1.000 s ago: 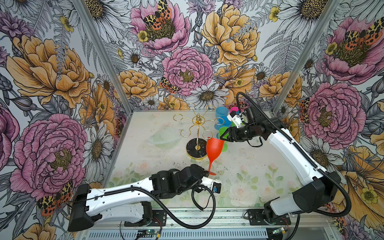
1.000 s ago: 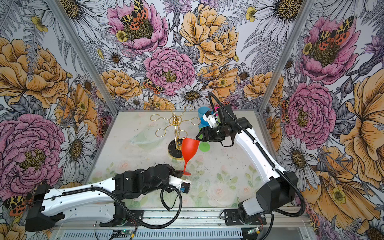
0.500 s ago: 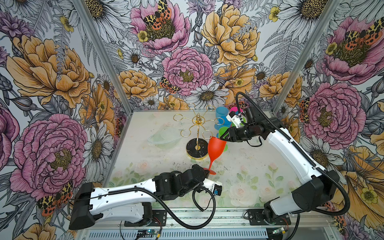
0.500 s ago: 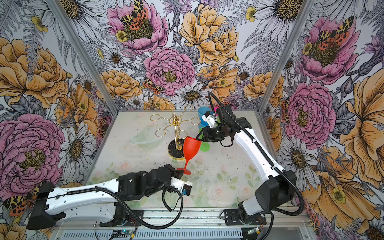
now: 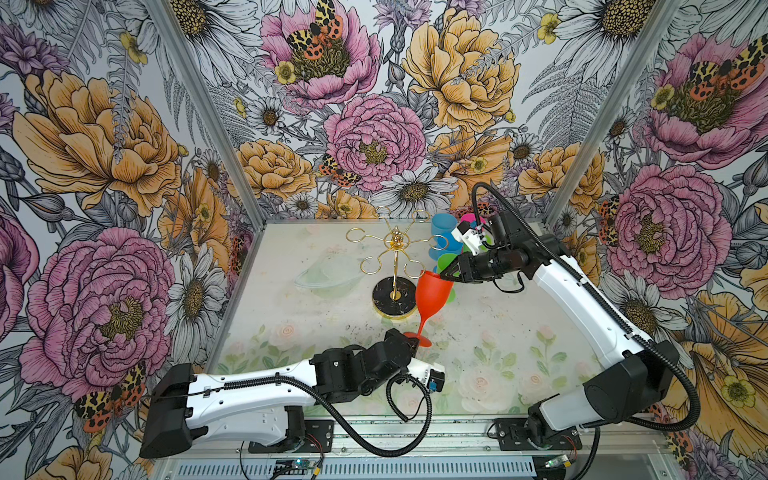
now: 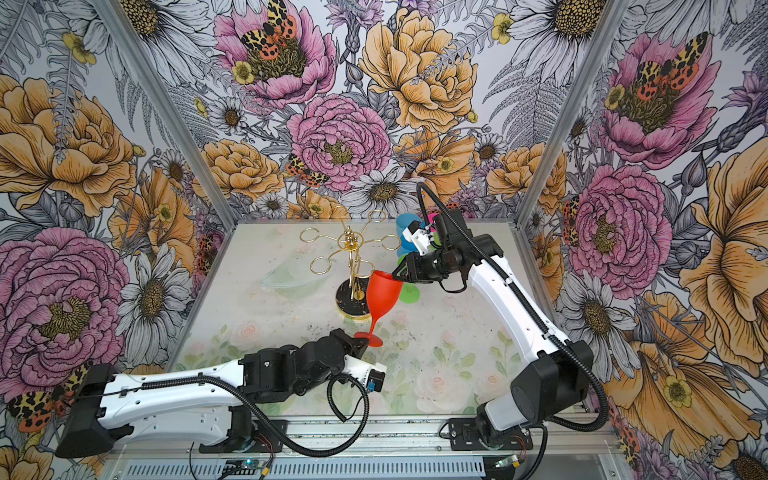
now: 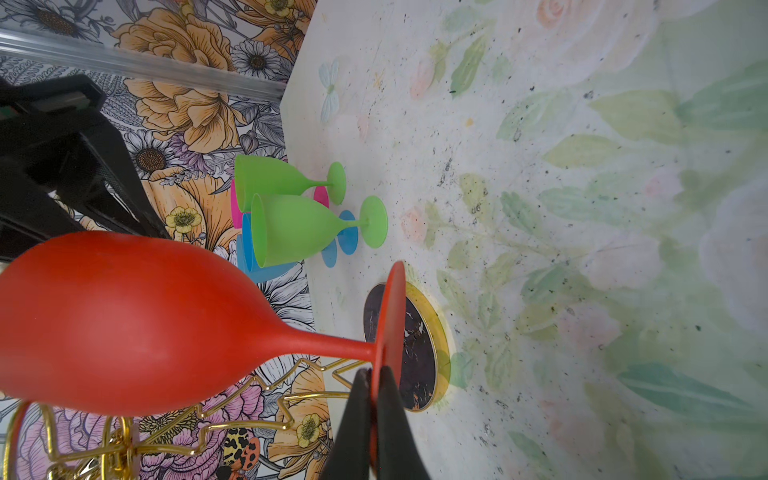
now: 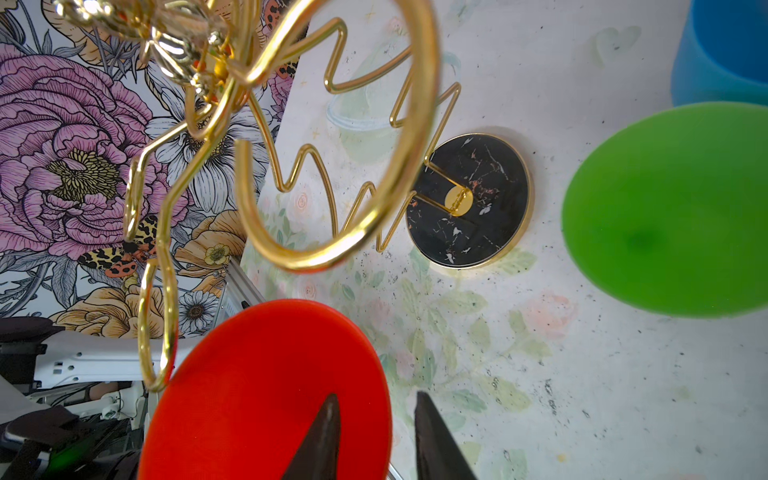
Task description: Take the wine glass off the wine glass rack
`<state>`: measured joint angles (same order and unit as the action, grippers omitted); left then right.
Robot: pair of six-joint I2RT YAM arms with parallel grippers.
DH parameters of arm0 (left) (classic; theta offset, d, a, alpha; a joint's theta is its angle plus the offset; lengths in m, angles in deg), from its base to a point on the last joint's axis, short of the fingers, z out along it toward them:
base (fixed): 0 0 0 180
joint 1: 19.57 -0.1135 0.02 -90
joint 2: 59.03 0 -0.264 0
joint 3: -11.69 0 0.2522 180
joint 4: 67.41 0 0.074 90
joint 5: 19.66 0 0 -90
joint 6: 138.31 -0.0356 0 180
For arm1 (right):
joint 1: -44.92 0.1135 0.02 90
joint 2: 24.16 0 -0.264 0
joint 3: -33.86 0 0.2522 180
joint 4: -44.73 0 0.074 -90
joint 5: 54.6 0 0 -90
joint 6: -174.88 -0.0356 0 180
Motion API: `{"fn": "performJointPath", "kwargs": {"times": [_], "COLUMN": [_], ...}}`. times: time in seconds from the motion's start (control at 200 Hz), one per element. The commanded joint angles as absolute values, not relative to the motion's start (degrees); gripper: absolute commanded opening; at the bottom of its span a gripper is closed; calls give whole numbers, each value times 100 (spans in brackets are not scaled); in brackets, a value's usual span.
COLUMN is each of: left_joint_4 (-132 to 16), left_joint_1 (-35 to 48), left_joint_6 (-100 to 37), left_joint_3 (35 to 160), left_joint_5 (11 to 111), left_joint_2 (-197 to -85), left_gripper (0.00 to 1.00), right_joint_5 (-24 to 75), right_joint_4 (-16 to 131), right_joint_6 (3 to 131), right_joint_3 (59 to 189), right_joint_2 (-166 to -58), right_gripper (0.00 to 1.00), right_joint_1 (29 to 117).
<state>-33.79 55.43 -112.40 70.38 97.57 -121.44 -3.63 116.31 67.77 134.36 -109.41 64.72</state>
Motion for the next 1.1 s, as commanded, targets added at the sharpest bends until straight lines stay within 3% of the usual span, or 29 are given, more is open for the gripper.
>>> {"fn": "performJointPath", "kwargs": {"times": [0.0,0.646,0.911,1.096], "left_joint_4": [-4090,-4405,-4468,-4399], "left_joint_1": [5558,5502,5499,5500], "left_joint_6": [-11317,-11352,-11275,-11126], "left_joint_3": [7039,6808,6742,6729], "left_joint_5": [10023,9970,9815,9716], "left_joint_2": [-12134,-12272,-12319,-12323], "left_gripper": [0,0,30,42], "right_joint_5": [-607,-166,60,392], "right_joint_4": [11730,11720,11725,11711], "right_joint_6": [6743,6740,6746,6781], "right_joint_3": [13437,13071,12997,13015], "right_joint_2": [-10837,-10587,-10417,-10303], "right_gripper": [29,1,0,0], "right_joint_1": [6519,6320,6222,6157]}}
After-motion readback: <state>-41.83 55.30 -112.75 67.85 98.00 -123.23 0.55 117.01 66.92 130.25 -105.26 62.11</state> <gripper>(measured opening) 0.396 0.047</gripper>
